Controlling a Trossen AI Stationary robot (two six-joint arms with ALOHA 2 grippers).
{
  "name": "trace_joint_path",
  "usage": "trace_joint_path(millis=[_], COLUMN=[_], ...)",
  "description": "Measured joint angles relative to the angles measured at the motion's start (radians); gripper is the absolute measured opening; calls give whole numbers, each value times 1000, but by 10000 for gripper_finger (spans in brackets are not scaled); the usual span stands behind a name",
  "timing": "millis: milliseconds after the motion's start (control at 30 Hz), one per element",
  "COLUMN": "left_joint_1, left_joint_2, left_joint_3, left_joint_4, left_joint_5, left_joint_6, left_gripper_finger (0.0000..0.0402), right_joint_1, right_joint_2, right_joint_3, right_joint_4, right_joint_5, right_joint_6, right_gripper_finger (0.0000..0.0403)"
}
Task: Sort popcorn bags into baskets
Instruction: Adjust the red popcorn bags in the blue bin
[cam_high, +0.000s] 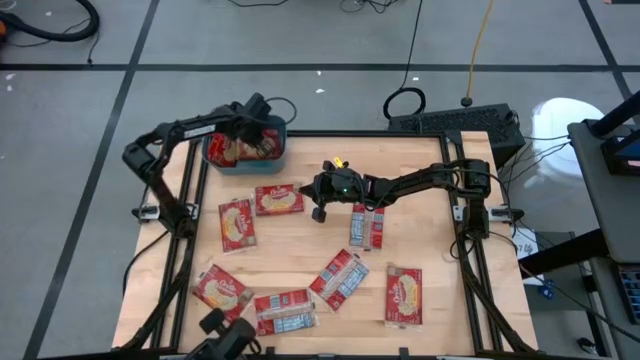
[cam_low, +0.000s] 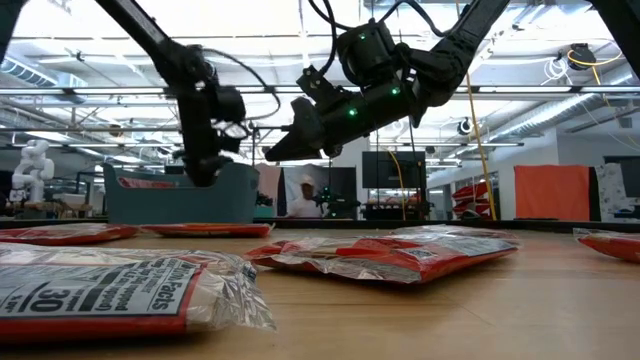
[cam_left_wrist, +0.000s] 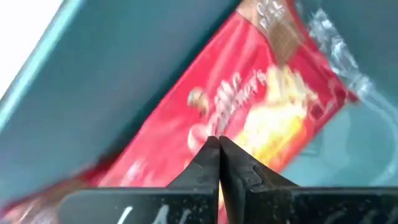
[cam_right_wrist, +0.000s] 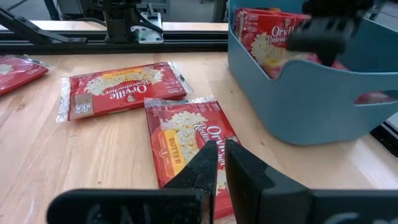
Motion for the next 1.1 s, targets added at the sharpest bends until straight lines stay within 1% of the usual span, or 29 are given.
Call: trace_joint_path(millis=[167,300,367,433,567,733,867,1000,1100], left_joint_1=[-16,-25,-16,-4,17,23,23,21,9], left_joint_2=[-100,-148,-146,-126,-68,1,49,74,68], left_joint_3=[0,2,2,2,-19,-74,-83,-84,-84], left_joint_4=[-25,-20,-28,-56,-104,-57,-8,31,44], left_joint_5=[-46,-42,-7,16,6,1,-1,0,-14], left_joint_6=[-35,-48,-48,-59,-124,-148,-178,-143,-134], left_gripper_finger=[2,2,8,23,68,128,171,199,200], right_joint_1=[0,-4,-5,-3,11,19,17,17,17], right_joint_2=[0,0,0,0,0,0,0,0,0], right_joint_3=[0,0,0,0,0,0,0,0,0], right_joint_4=[5,20,26,39,38,25,25,24,19], right_joint_5=[1,4,5,6,6,5,5,4,4], right_joint_6=[5,35,36,40,52,47,35,30,26], right_gripper_finger=[23,23,23,23,23,23,23,23,23])
